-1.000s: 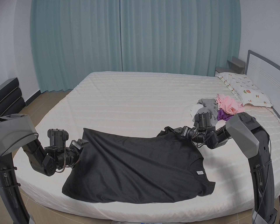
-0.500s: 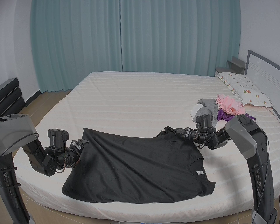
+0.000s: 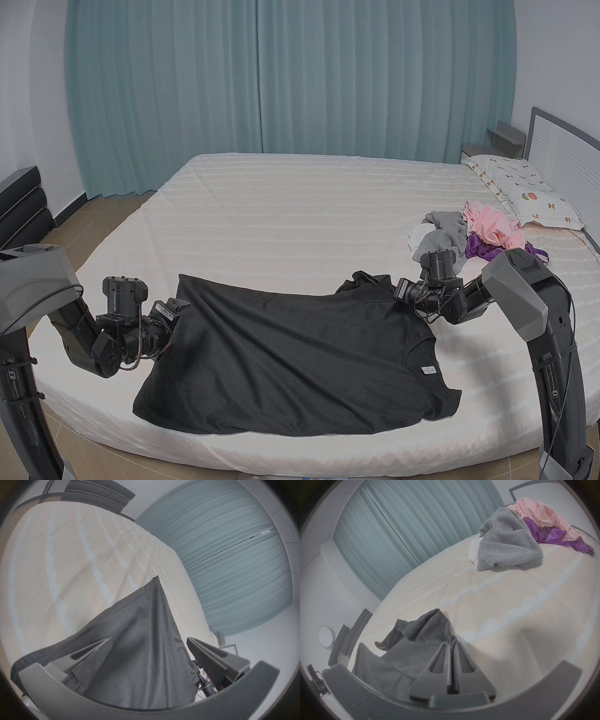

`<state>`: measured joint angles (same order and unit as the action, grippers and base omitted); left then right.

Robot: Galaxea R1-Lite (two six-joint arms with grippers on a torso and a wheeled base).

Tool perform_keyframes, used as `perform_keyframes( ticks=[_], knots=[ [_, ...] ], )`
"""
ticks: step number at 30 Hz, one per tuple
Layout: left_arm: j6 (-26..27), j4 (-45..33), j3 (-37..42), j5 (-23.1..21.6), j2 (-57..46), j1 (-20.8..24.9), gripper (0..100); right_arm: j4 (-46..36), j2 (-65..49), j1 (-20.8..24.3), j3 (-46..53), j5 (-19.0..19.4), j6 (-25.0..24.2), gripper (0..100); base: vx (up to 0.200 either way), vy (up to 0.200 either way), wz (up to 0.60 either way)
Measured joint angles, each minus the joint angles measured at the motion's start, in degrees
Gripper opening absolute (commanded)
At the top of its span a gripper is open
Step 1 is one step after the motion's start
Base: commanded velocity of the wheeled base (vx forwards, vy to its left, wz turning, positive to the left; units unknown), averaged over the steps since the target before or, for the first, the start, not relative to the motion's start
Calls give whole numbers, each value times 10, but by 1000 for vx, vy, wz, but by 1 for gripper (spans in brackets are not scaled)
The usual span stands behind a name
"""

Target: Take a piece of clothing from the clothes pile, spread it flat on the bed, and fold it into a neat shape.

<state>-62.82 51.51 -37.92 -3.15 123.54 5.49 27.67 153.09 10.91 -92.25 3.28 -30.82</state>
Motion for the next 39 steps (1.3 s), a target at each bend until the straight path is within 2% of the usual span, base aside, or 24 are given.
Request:
perform_keyframes(
  ticks=[10, 18, 27, 39],
  knots=[
    [10, -1, -44, 5, 14, -2, 100, 12, -10, -22, -3, -3, -18, 0, 0, 0, 0],
    [69, -8, -134, 7, 46, -24, 100, 44, -17, -42, -5, -20, -29, 0, 0, 0, 0],
    [104, -78, -291, 11, 114, -35, 100, 71, -12, -55, -6, -39, -31, 0, 0, 0, 0],
    [137, -159, -489, 13, 228, -18, 100, 83, -4, -53, 3, -47, -35, 0, 0, 0, 0]
  ],
)
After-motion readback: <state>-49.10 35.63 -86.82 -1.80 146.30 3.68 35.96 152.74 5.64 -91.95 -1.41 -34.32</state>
